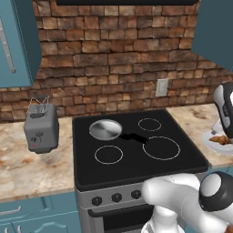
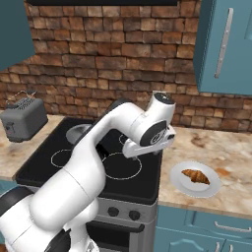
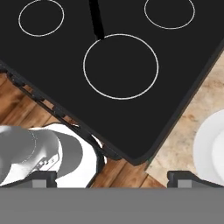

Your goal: Pick the croissant and place it on the pan. Then turn on the stove to warm the croissant.

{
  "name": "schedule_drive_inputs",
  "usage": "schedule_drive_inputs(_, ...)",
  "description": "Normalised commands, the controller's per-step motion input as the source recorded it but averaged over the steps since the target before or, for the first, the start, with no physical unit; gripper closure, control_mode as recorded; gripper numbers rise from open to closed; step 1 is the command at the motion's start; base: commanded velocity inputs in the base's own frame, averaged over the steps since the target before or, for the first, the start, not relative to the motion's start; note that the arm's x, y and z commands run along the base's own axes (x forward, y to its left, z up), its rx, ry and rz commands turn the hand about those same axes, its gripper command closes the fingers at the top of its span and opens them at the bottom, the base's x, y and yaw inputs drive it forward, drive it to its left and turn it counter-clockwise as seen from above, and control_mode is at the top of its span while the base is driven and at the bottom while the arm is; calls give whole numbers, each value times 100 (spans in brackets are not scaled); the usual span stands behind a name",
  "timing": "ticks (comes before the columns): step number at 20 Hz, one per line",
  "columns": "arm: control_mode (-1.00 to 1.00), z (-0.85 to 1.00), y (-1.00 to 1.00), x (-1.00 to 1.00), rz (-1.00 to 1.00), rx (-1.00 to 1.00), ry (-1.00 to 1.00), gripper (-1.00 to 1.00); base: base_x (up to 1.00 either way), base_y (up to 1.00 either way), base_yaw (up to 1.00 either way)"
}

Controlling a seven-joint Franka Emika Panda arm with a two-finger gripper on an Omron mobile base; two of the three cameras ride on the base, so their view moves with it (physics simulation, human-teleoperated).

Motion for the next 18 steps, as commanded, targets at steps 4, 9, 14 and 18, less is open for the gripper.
schedule_drive_inputs(4, -100, -14, -37, 0, 0, 0, 0, -100, 0, 0, 0)
schedule_drive_inputs(9, -100, -15, -34, 0, 0, 0, 0, -100, 0, 0, 0)
schedule_drive_inputs(14, -100, -17, -33, -2, 0, 0, 0, -100, 0, 0, 0)
schedule_drive_inputs(18, -100, -13, -31, -1, 0, 0, 0, -100, 0, 0, 0)
